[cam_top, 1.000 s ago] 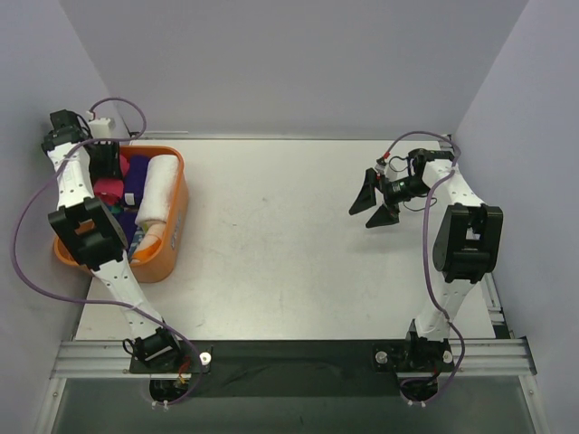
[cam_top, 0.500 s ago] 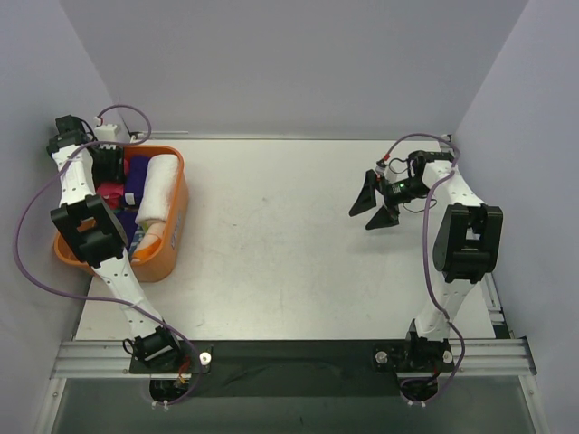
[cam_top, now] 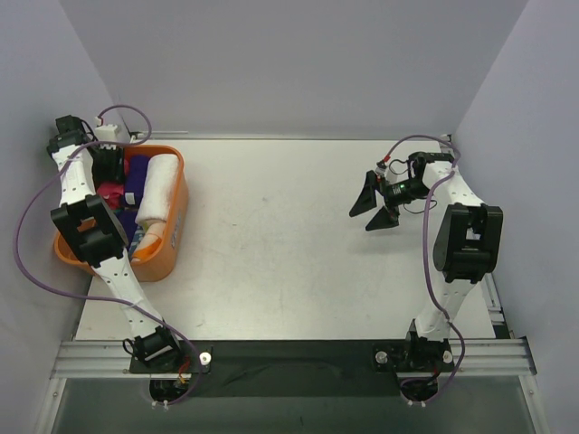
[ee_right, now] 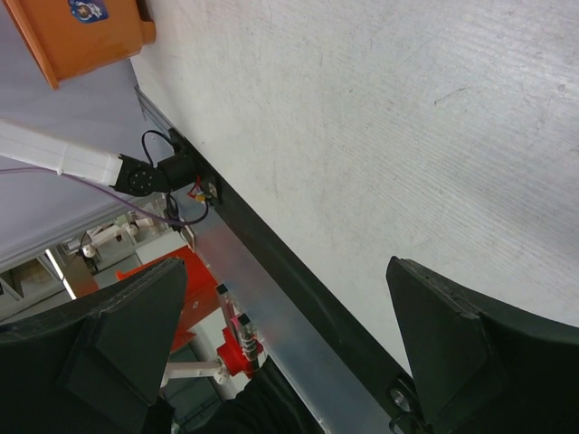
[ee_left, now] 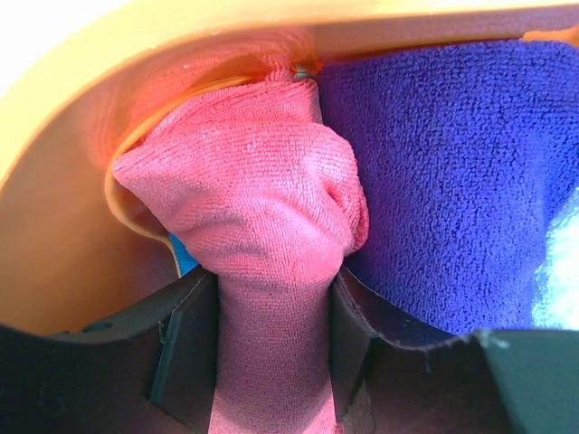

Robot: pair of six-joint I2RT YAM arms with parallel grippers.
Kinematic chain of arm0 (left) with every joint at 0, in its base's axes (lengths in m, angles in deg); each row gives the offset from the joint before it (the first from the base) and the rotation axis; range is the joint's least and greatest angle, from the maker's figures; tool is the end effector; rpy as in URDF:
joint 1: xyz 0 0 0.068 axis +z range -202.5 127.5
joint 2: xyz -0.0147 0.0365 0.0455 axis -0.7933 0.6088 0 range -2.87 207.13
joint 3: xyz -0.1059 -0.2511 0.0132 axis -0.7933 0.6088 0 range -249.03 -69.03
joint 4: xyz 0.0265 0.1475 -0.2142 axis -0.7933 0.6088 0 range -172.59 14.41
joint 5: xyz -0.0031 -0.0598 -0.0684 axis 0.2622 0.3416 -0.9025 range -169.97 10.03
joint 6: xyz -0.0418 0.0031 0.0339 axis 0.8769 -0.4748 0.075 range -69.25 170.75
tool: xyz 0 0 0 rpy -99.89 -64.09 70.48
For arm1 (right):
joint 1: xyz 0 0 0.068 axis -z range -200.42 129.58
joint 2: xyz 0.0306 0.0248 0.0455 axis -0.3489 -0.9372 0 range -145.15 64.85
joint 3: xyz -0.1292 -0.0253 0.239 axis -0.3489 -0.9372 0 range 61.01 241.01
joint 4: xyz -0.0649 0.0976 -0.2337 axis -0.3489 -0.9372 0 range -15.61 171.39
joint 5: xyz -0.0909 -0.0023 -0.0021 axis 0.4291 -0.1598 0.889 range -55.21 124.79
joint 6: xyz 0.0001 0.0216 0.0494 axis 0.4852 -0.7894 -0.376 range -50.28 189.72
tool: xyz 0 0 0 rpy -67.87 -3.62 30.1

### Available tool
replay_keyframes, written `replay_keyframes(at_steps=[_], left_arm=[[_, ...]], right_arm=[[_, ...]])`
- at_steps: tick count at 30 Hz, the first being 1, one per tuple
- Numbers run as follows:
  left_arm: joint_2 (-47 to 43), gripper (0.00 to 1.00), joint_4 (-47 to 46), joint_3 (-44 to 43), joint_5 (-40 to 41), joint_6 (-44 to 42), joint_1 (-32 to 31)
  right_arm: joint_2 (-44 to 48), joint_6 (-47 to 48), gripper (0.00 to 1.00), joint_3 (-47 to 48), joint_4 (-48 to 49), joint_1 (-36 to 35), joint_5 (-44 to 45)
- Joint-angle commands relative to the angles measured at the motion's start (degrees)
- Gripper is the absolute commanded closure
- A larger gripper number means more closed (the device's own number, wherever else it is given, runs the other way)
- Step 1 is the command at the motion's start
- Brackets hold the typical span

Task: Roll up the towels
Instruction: Place the rolled towel into the container

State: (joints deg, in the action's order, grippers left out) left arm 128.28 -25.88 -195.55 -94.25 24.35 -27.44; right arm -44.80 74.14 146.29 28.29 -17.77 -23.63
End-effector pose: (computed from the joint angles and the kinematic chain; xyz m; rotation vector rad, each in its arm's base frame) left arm 0.4519 0.2015 0.2572 0.1129 2.5850 -0.0051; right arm 0.3778 0.0129 0.2253 -0.1943 2.5254 1.3937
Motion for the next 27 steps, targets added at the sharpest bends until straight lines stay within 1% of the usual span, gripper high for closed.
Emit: replay_keyframes(at_steps=[1,6,8,9,10,18,19,20,27], left_arm=[[-0.81,0.59,-1.25,-1.98,-0.75,-0.94,-0.45],[-1.43,0.52,-0.02,-3.55,-0.40,-0.85,-0.45],[-0.99,0.51,0.77,-5.31,-0.31,-0.77,-0.45],[-0.90,0.48,1.38,-5.58,-0.39,-0.68,-0.36],[-0.81,0.42,1.56,-5.93,-0.39,-0.68,-0.36],[-0.46,0.36,2.18,-7.60,-0.40,-0.24,-0.45],[-0.46,0.26,2.18,-7.78,-0.39,-0.15,-0.54],[-0.46,0.22,2.18,-7.78,-0.39,-0.24,-0.54],[-1.16,0.22,2.44,-8.92,-0.48,0.29,-0.54]], right_arm=[[1.28,0.14,0.00,-0.11,-2.88,0.24,-2.14],[1.19,0.23,0.00,-0.28,-2.97,0.24,-2.41],[1.28,0.23,0.00,-0.20,-2.88,0.24,-2.76],[1.36,0.23,0.00,-0.28,-2.88,0.24,-2.76],[1.36,0.23,0.00,-0.20,-2.88,0.24,-2.85],[1.45,0.23,0.00,-0.29,-2.88,0.24,-3.02],[1.54,0.23,0.00,-0.28,-2.88,0.24,-3.02],[1.45,0.23,0.00,-0.37,-2.88,0.24,-3.11],[1.54,0.23,0.00,-0.37,-2.88,0.24,-3.29]])
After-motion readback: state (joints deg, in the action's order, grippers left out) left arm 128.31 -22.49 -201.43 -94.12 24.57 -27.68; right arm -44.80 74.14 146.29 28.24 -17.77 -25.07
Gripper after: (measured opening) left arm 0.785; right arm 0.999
